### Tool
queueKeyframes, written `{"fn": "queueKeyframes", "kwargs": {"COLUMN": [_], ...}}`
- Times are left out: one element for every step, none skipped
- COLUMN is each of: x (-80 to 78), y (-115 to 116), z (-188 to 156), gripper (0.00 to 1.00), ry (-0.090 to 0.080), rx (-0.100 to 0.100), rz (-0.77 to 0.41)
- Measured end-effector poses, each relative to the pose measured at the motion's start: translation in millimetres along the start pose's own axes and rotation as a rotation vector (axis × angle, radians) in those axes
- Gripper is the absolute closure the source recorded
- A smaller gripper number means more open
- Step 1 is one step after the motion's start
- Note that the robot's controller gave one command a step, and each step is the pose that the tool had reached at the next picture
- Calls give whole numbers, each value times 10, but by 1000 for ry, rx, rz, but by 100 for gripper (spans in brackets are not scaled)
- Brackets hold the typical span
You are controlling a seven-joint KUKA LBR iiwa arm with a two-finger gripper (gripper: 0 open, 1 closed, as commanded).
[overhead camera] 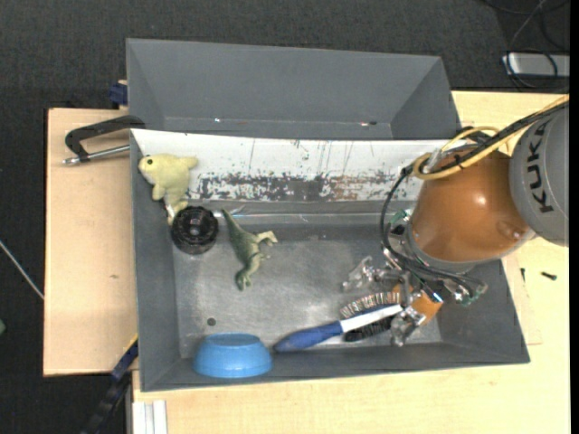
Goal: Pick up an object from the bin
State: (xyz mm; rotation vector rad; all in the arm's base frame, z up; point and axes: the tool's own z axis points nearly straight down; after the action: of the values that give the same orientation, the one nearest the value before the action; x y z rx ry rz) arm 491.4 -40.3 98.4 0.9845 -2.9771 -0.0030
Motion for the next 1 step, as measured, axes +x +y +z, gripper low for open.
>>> {"fn": "queueKeyframes", "kwargs": {"x": [-32], "y": [12], "z": [-32], "gripper": [100], "ry": [-7], "rx": [3], "rz": [-2]}}
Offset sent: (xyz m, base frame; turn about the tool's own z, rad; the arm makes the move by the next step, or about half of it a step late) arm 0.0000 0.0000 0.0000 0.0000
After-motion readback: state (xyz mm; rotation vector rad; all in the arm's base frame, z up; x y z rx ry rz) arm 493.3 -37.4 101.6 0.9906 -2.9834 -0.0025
